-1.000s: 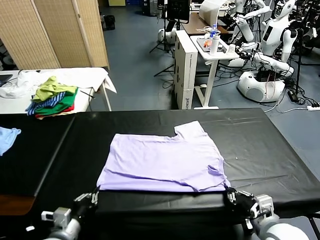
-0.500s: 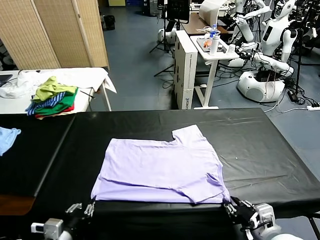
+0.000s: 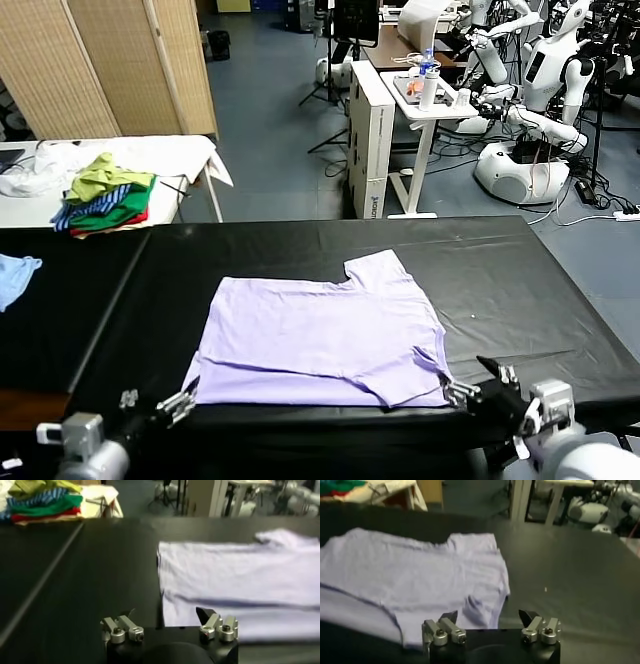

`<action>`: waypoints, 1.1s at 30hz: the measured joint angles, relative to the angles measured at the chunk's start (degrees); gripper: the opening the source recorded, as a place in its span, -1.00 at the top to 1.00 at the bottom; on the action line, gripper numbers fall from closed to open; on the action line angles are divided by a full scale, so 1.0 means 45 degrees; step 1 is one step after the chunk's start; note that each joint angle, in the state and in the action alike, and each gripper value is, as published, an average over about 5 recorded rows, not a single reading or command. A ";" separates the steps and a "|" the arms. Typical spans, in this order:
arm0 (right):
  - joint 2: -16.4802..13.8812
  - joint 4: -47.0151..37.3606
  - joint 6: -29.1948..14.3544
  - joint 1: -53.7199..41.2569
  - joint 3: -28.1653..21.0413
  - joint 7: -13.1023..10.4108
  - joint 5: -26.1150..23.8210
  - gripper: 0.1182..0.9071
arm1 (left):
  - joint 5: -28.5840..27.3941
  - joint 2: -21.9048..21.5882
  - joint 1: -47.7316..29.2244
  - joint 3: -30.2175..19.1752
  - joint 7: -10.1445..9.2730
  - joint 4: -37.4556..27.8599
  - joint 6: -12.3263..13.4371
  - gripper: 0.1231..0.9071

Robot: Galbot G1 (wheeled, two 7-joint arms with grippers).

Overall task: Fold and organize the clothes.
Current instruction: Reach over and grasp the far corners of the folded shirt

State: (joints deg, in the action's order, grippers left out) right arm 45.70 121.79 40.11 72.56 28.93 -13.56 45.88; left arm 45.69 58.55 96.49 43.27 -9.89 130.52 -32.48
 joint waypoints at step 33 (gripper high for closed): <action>0.2695 -0.7816 0.0018 -0.8186 -0.5872 0.0346 -0.0580 -1.00 | 0.1212 -0.1082 -1.1025 -0.6569 0.0051 -0.8764 -0.0353 -1.00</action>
State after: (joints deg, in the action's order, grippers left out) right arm 57.83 86.62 40.19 35.73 2.51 -12.00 43.28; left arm 51.14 53.69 46.87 13.71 -9.66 91.08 -34.07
